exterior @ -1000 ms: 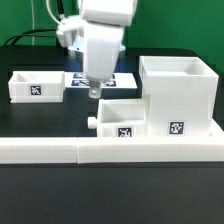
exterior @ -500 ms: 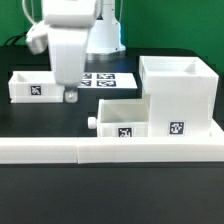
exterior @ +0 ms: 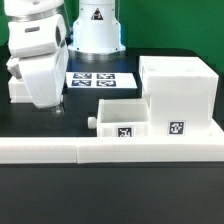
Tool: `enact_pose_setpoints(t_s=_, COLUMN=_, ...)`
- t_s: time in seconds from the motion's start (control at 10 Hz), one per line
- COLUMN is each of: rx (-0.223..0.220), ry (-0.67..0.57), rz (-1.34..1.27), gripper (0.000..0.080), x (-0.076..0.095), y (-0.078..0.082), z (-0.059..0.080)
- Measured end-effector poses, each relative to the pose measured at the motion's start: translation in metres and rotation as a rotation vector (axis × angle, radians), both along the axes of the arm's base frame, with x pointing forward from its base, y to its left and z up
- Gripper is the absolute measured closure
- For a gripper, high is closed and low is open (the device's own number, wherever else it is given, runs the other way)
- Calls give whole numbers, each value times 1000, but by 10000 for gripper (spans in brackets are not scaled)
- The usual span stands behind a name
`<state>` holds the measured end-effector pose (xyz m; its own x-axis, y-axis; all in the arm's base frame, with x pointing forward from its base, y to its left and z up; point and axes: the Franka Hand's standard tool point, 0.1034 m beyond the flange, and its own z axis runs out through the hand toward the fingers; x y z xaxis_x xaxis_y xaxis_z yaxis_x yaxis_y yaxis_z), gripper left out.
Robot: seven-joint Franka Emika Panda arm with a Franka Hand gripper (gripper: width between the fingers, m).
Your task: Assemble drawer
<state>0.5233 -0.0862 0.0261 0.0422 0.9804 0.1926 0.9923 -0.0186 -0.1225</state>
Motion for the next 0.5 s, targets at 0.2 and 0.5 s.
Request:
enact_pose_setpoints(t_s=0.2, rx=12, ry=-1, rz=32, gripper=150, x=8, y=24, z=-3)
enact_pose_setpoints(t_s=0.5, rx=18, ry=7, rz=24, gripper=150, x=13, y=43, z=-9)
